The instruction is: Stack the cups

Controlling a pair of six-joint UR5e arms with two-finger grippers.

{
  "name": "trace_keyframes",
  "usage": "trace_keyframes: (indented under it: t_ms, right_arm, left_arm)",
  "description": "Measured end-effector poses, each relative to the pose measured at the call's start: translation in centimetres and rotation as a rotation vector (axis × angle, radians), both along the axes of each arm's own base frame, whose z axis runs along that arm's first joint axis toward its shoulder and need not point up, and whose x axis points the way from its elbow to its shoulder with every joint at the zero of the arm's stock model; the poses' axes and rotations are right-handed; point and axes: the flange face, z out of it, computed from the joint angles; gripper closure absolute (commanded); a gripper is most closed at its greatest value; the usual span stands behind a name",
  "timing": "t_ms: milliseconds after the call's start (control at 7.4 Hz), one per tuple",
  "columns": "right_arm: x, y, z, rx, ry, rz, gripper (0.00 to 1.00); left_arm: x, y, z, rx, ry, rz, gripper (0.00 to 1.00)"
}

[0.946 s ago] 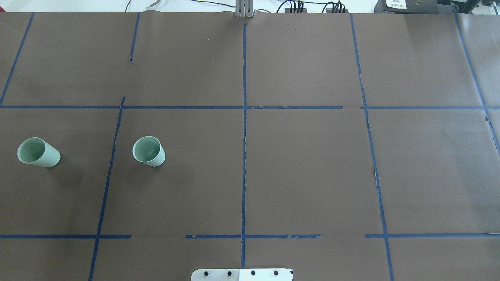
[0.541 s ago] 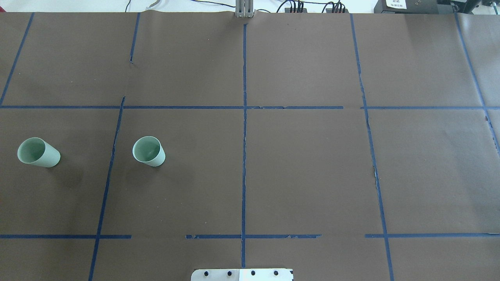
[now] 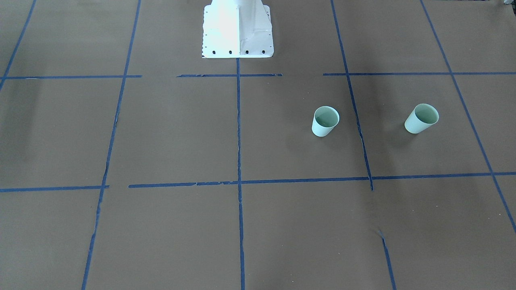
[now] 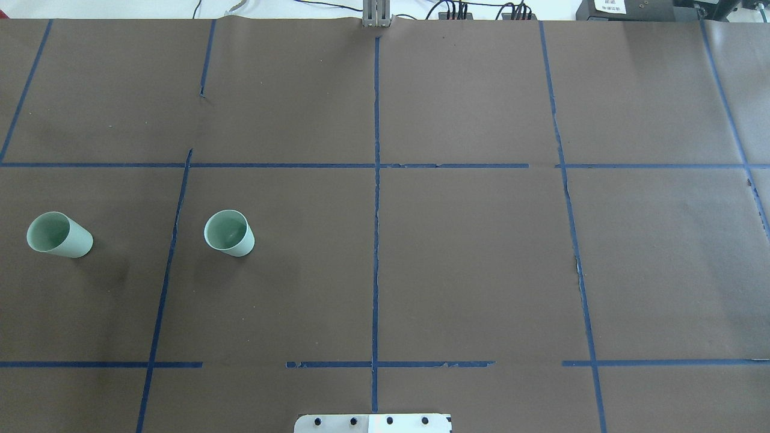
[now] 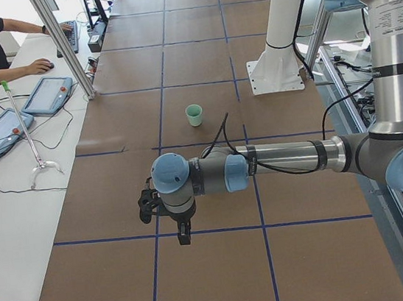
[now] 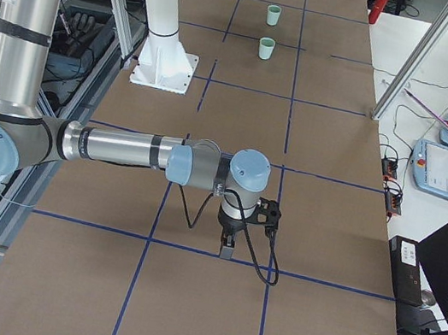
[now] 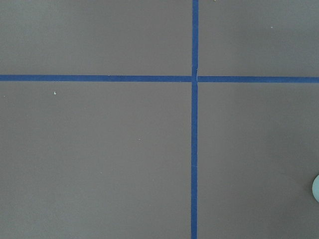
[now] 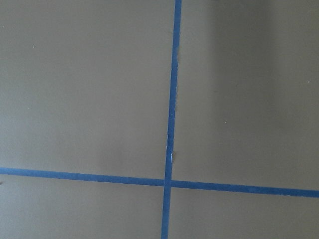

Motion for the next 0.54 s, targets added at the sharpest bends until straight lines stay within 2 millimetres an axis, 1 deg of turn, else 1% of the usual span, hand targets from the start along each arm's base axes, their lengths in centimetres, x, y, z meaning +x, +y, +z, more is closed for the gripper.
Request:
trace_keyframes:
  t_ms: [135, 270, 405, 541]
  right_arm:
    - [0.0, 0.0, 0.0, 0.0, 0.0, 0.0, 0.0]
    - [0.0, 0.0, 0.0, 0.001, 0.001, 0.0, 0.0]
    - [0.0, 0.0, -0.1, 0.001, 0.0, 0.0, 0.0]
    - [0.0, 0.0, -0.1, 0.001, 0.0, 0.0, 0.0]
  left_arm:
    - [0.3, -0.2, 0.6, 0.045, -0.001, -0.008, 0.0]
    - [1.9, -0.5, 0.3, 0.04, 0.009, -0.031, 0.0]
    - [6.2, -1.2, -1.4, -0.014, 0.029, -0.055, 0.0]
    - [10.9, -1.5, -3.9, -0.069, 0.049, -0.08, 0.0]
